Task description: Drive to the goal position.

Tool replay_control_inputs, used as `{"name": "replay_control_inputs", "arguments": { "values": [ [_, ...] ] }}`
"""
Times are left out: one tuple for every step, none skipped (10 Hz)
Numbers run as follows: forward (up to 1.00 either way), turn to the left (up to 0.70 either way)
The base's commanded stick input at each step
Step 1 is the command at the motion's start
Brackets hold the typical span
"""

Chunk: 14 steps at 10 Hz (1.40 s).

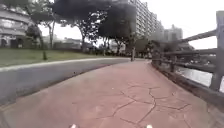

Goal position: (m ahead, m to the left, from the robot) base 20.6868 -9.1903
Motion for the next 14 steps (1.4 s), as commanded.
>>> {"name": "replay_control_inputs", "arguments": {
  "values": [
    [1.0,-0.09],
    [1.0,-0.34],
    [1.0,-0.4],
    [1.0,-0.4],
    [1.0,-0.4],
    [1.0,-0.4],
    [1.0,-0.4],
    [1.0,-0.34],
    [1.0,0.0],
    [1.0,0.0],
    [1.0,0.0],
    [1.0,0.0],
    [1.0,0.0],
    [1.0,0.0]
  ]
}}
